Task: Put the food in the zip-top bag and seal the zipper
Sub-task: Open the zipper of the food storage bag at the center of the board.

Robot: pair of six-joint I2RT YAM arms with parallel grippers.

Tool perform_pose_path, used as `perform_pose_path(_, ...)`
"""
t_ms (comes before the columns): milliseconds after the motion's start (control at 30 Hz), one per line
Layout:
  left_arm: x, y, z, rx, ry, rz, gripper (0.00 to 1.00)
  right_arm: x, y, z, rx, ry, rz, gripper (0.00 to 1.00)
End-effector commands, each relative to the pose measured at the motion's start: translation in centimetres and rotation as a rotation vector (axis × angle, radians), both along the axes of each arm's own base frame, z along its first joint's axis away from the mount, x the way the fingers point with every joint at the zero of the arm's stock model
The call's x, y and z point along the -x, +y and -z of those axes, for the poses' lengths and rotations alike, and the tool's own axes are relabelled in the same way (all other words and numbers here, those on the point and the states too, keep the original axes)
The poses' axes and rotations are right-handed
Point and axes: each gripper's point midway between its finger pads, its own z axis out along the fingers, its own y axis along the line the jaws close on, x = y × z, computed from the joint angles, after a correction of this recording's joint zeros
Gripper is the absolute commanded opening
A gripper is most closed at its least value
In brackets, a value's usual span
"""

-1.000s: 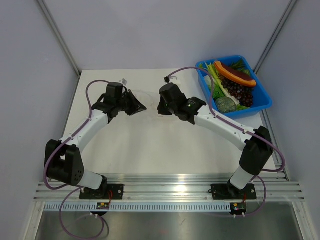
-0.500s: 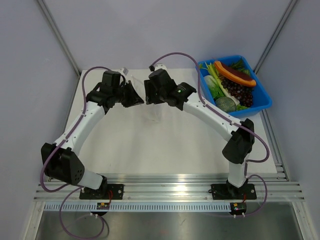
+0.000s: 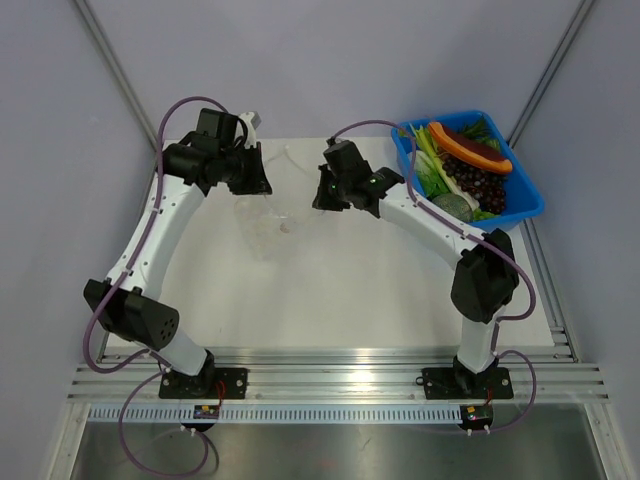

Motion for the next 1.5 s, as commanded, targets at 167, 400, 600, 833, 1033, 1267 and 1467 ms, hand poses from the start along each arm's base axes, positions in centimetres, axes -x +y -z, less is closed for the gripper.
perform_pose_path(167, 0.5, -0.6, 2.2, -0.056, 0.05, 0.072, 0.0, 0.6, 0.5, 2.7, -0.217, 0.155, 0.073, 0.0)
perform_pose_path(400, 0.6, -4.7, 3.9, 0.049, 0.081, 0.134, 0.0, 0.8, -0.7, 6.7, -0.163, 0.208, 0.136, 0.01)
perform_pose_path(600, 0.4, -6.1, 5.9, -0.033, 0.124, 0.152, 0.0, 1.1, -2.5, 5.4, -0.128, 0.152, 0.173, 0.33)
perform_pose_path(833, 0.7, -7.1, 5.9, -0.051, 0.107, 0.167, 0.0, 1.2, -4.6, 3.0, -0.083, 0.062, 0.194, 0.58)
perform_pose_path(1033, 1.2, -7.5, 6.6, -0.048, 0.129, 0.181, 0.0, 1.1, -4.8, 4.5, -0.03, 0.087, 0.188, 0.28)
perform_pose_path(1267, 1.3, -7.5, 4.6, -0.022, 0.077, 0.184, 0.0, 1.1, -4.9, 5.9, -0.016, 0.102, 0.198, 0.0)
perform_pose_path(1467, 0.8, -7.4, 5.0, -0.029, 0.091, 0.138, 0.0, 0.5, -5.4, 3.2, -0.011, 0.02, 0.159, 0.59)
